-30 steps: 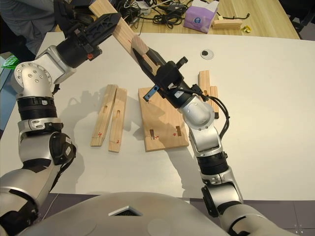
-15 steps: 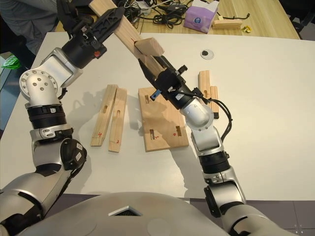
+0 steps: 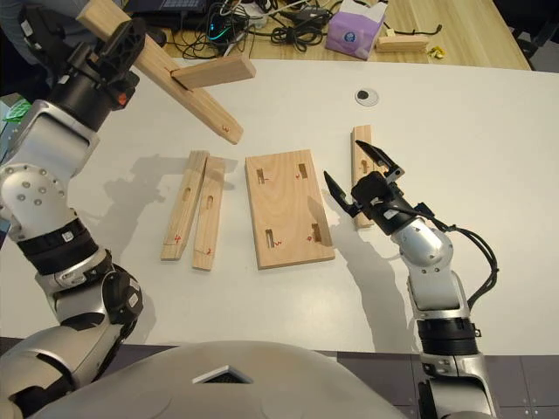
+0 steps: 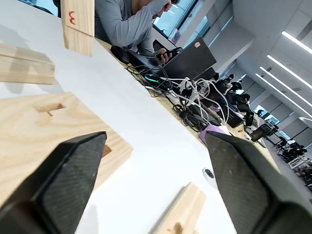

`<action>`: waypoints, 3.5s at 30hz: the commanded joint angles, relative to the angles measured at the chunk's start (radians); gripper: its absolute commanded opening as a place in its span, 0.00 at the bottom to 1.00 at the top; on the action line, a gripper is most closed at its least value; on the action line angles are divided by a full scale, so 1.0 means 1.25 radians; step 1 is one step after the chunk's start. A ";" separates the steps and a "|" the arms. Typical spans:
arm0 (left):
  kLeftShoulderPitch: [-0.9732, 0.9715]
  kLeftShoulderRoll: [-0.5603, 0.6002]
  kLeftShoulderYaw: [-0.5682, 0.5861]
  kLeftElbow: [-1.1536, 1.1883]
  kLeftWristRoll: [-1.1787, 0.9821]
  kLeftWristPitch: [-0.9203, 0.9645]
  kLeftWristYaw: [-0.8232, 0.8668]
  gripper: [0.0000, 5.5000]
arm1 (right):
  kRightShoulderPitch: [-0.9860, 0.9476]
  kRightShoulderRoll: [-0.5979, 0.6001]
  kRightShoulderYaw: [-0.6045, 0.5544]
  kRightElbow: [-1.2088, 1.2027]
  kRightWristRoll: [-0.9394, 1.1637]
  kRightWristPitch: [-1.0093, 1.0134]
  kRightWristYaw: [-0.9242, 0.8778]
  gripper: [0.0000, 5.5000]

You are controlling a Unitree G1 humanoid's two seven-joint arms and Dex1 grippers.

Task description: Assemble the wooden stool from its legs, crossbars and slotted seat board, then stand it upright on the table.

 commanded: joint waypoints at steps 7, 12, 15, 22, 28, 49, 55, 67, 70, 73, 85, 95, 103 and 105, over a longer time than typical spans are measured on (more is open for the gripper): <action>0.002 -0.052 0.001 -0.105 -0.074 0.048 0.154 0.19 | 0.081 -0.295 0.047 -0.268 0.382 0.422 0.453 0.38; 0.009 -0.065 -0.018 -0.107 -0.085 0.034 0.174 0.19 | -0.041 -0.281 0.273 -0.126 0.139 0.353 0.522 0.23; 0.017 -0.069 -0.023 -0.107 -0.088 0.024 0.182 0.19 | -0.154 -0.166 0.371 0.023 -0.004 0.272 0.459 0.12; 0.030 -0.076 -0.033 -0.102 -0.082 -0.004 0.187 0.19 | -0.304 0.060 0.463 0.301 -0.179 0.157 0.255 0.00; 0.032 -0.077 -0.052 -0.097 -0.061 -0.035 0.191 0.19 | -0.417 0.239 0.462 0.523 -0.256 0.104 0.032 0.00; 0.123 -0.087 -0.251 -0.026 0.250 -0.161 0.178 0.19 | -0.102 -0.030 0.273 0.148 -0.239 0.184 0.072 0.00; 0.103 -0.087 -0.261 -0.031 0.286 -0.192 0.142 0.19 | -0.095 -0.017 0.281 0.157 -0.239 0.182 0.060 0.00; 0.093 -0.059 -0.289 0.093 0.393 -0.379 0.018 0.19 | -0.109 0.004 0.284 0.158 -0.240 0.191 0.065 0.00; 0.104 -0.062 -0.296 0.092 0.410 -0.391 0.006 0.19 | -0.105 0.004 0.281 0.156 -0.235 0.193 0.065 0.00; 0.110 -0.054 -0.300 0.060 0.411 -0.366 -0.008 0.19 | -0.102 0.005 0.276 0.155 -0.231 0.196 0.064 0.00; 0.128 -0.042 -0.298 0.023 0.415 -0.296 -0.026 0.19 | -0.100 0.021 0.266 0.153 -0.208 0.216 0.057 0.00; 0.099 -0.054 -0.289 -0.025 0.396 -0.237 -0.021 0.19 | -0.106 0.035 0.263 0.172 -0.203 0.218 0.052 0.00; 0.108 -0.065 -0.301 -0.037 0.397 -0.206 -0.016 0.19 | -0.110 0.040 0.266 0.178 -0.205 0.212 0.048 0.00; 0.110 -0.068 -0.301 -0.031 0.400 -0.208 -0.015 0.19 | -0.109 0.039 0.266 0.176 -0.204 0.213 0.047 0.00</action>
